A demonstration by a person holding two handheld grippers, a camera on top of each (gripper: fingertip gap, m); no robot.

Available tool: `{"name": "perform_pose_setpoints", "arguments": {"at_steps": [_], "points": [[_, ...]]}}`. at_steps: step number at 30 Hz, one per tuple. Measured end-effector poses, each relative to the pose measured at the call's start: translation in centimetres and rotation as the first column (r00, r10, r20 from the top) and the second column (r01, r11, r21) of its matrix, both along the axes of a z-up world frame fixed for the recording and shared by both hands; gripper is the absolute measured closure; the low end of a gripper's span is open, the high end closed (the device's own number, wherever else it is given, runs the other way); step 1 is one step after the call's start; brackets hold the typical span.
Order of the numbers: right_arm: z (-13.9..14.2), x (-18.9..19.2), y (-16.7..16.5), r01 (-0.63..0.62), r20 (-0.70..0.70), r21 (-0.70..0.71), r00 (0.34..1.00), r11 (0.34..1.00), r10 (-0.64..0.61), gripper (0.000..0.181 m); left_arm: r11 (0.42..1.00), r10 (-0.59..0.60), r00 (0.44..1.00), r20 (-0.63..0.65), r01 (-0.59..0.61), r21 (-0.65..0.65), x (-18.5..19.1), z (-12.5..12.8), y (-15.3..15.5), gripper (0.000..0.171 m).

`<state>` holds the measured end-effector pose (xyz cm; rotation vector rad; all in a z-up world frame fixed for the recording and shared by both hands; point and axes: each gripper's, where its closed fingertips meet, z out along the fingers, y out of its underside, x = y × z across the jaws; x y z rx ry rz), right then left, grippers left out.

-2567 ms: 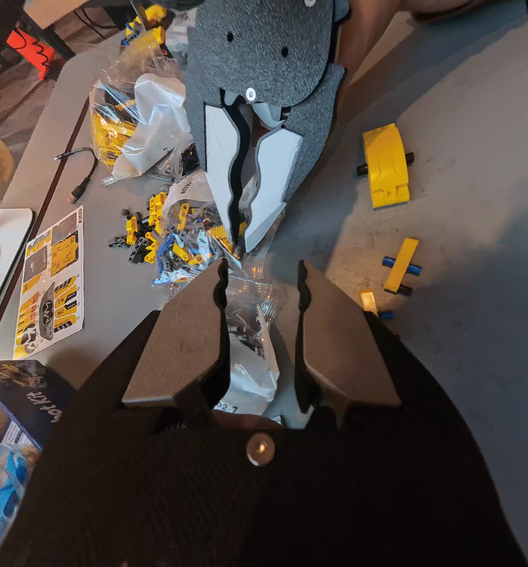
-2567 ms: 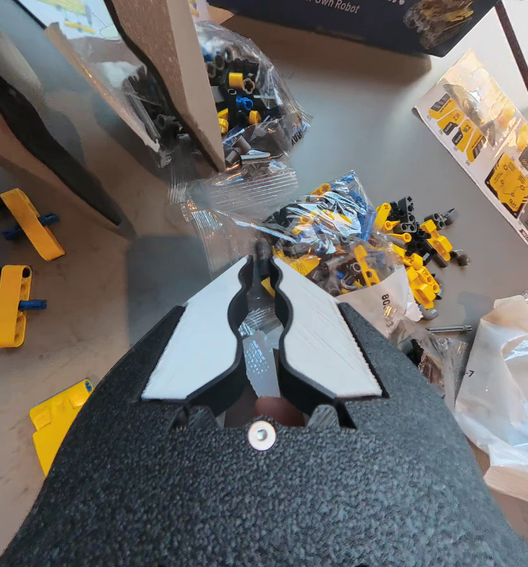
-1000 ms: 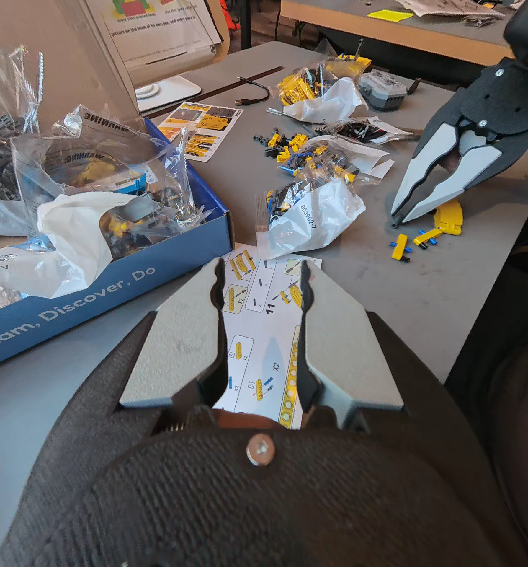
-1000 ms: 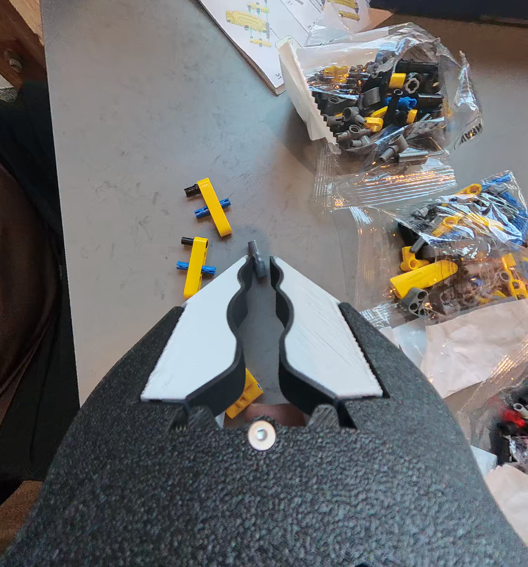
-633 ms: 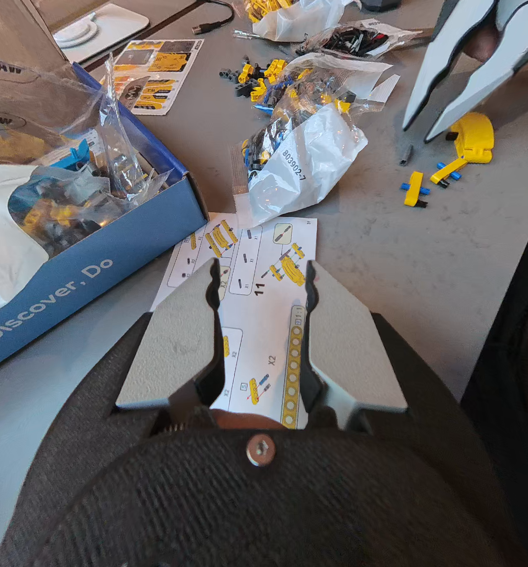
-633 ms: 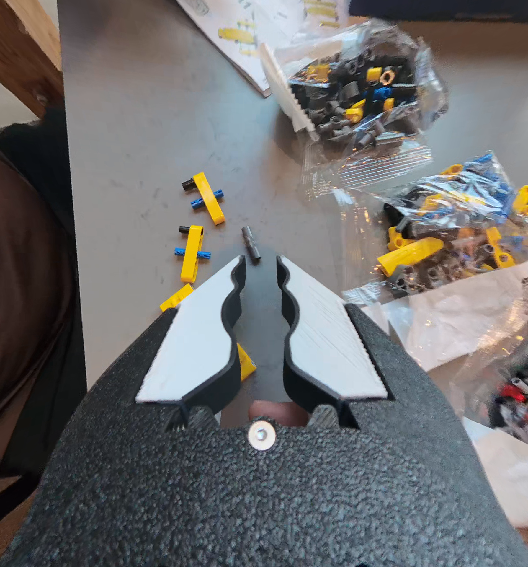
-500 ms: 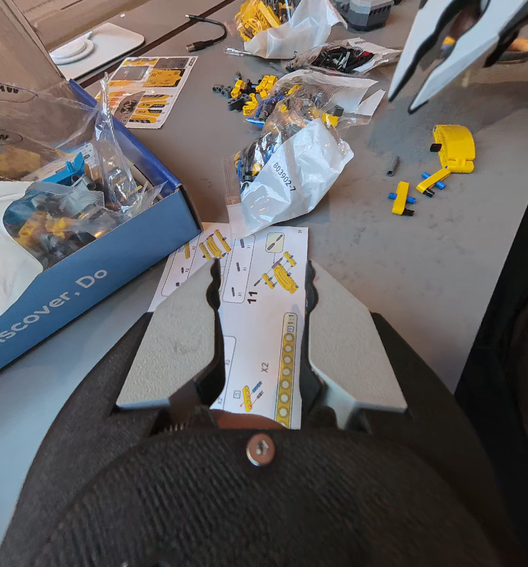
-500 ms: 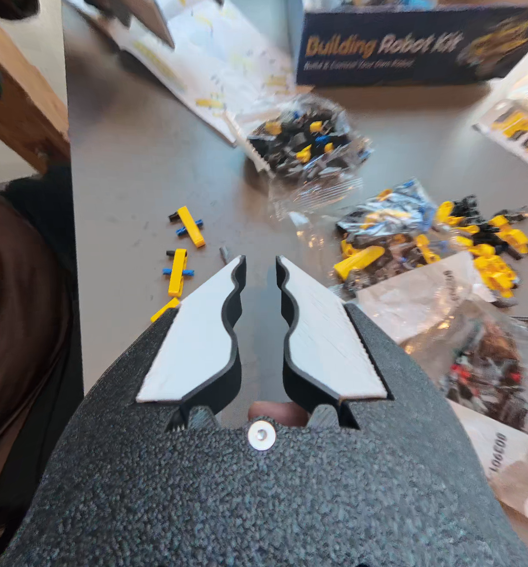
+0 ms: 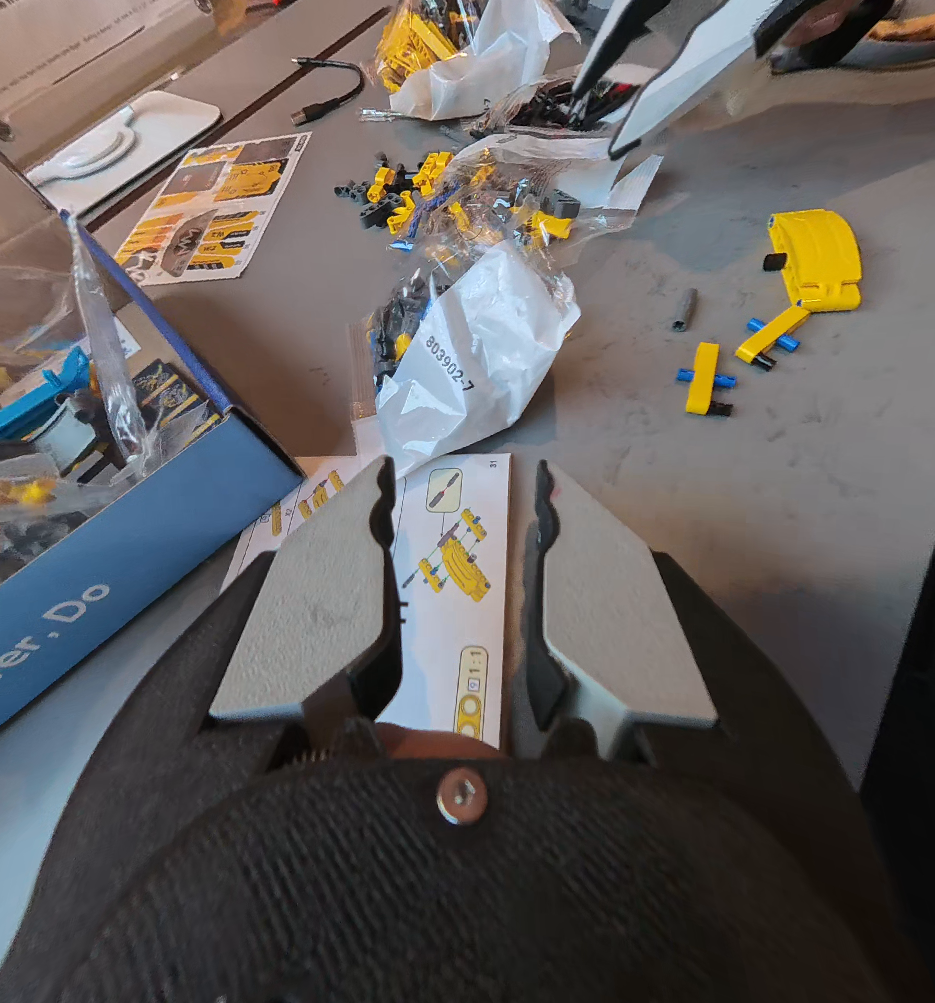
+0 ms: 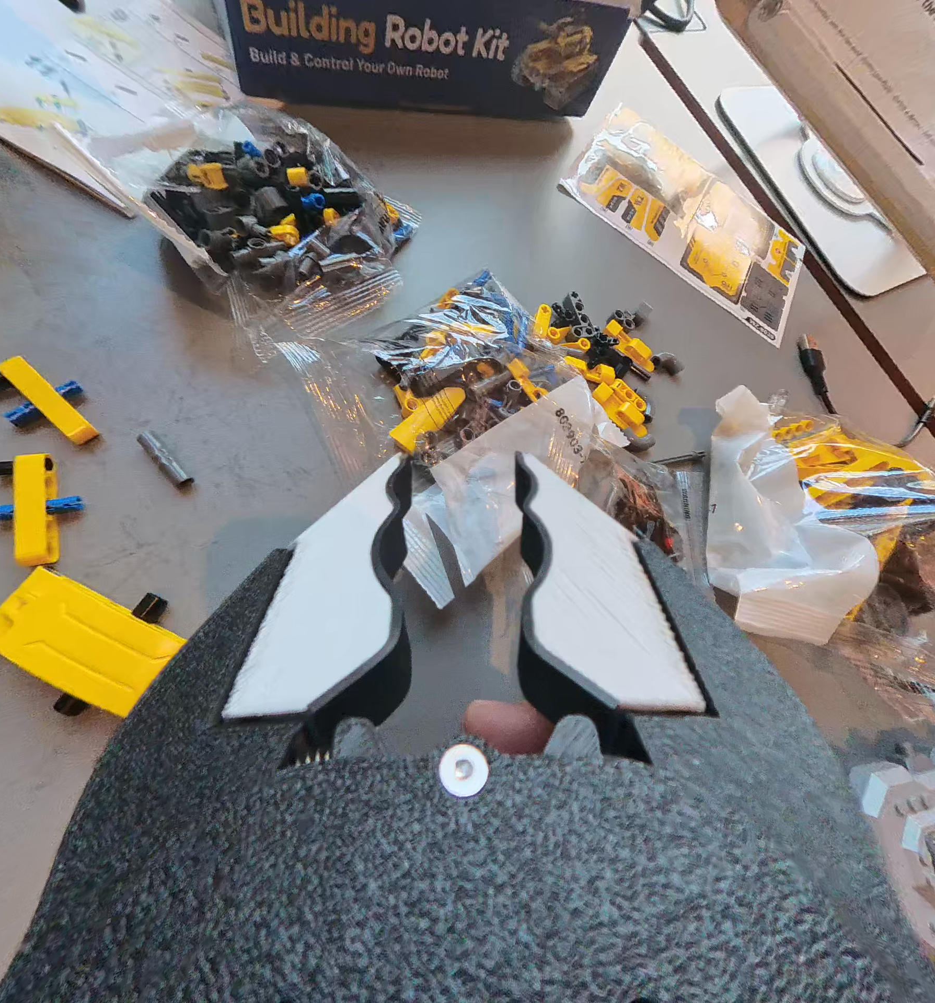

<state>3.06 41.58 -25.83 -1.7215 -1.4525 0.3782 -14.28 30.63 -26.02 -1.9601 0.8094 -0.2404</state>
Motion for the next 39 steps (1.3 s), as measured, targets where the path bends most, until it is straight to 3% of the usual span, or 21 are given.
{"name": "perform_pose_setpoints", "arguments": {"at_steps": [4,10,17,21,35,39], "points": [[-1.7,-0.2,0.3,-0.010,0.074,0.056,0.997,0.998,0.006,0.141,1.000,-0.021,0.999,-0.037,0.021,0.006,0.7,-0.6,0.2,0.122],[-1.2,-0.6,1.6,0.042,0.017,0.081,0.999,0.996,-0.044,0.180,0.998,-0.060,0.998,-0.029,0.060,-0.001,1.2,-0.6,0.0,0.129],[0.9,-1.7,2.9,0.080,-0.036,-0.035,0.996,0.996,-0.082,0.181,0.997,-0.071,0.997,0.011,0.071,-0.038,1.2,-0.7,0.0,0.131],[2.0,-2.7,3.1,0.071,-0.053,-0.068,0.996,0.995,-0.074,0.181,0.996,-0.087,0.996,-0.012,0.087,0.005,1.4,-0.5,-0.3,0.133],[3.3,-4.0,4.0,0.065,-0.090,-0.179,0.993,0.982,-0.082,0.181,0.994,-0.020,1.000,0.024,0.018,0.108,1.1,1.2,0.6,0.137],[2.7,-4.2,3.2,0.014,-0.088,-0.208,0.996,0.978,-0.033,0.180,0.995,-0.025,1.000,0.003,0.024,0.100,1.2,0.8,0.6,0.136]]}}
